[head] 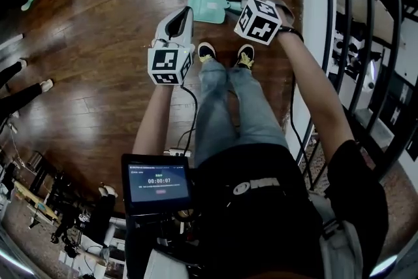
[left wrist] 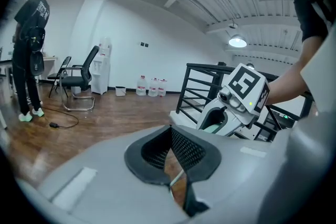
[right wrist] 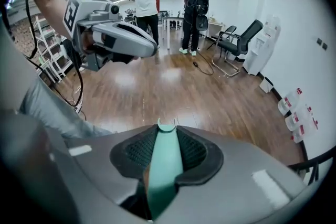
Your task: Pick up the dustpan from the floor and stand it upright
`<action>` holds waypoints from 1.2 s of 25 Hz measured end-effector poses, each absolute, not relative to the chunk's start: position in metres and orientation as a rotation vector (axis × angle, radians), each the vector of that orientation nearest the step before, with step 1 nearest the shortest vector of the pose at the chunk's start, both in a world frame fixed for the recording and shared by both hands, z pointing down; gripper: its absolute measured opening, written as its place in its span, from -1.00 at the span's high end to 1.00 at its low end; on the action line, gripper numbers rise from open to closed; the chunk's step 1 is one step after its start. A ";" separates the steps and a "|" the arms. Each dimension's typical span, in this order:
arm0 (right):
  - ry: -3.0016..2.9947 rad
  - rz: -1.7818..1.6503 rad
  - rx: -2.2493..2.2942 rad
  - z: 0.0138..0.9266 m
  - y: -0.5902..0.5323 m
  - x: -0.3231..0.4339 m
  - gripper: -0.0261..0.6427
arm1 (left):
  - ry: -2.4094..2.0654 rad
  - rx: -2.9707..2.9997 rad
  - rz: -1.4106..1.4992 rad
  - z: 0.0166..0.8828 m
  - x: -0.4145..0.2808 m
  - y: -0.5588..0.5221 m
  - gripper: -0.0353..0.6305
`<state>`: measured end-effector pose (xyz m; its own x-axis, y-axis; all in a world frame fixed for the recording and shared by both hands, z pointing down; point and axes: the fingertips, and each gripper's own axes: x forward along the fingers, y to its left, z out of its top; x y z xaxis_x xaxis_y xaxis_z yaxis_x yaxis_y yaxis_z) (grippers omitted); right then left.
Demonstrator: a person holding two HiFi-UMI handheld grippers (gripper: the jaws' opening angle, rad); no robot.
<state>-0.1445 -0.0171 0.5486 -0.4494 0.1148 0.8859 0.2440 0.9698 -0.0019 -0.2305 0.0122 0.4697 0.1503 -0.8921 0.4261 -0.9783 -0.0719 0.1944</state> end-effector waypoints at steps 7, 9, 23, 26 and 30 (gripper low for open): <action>-2.185 0.107 -0.082 0.536 -0.017 -0.123 0.45 | -1.760 2.065 0.265 0.433 -0.229 0.028 0.83; -2.314 0.166 -0.003 0.505 -0.026 -0.127 0.44 | -1.738 2.080 0.259 0.416 -0.220 0.028 0.83; -3.014 0.603 0.418 0.239 -0.043 -0.194 0.59 | -1.914 2.131 0.157 0.271 -0.263 0.031 0.83; -3.015 0.525 0.548 0.235 -0.060 -0.180 0.91 | -1.929 2.228 0.144 0.237 -0.251 -0.005 0.83; -3.061 0.514 0.562 0.234 -0.053 -0.184 0.91 | -1.954 2.279 0.132 0.220 -0.251 -0.018 0.83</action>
<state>-0.1845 -0.0533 0.2339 -0.9364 -0.3480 0.0457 -0.3438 0.8835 -0.3182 -0.2508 -0.0177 0.2198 0.1546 -0.9757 0.1550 -0.9877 -0.1490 0.0470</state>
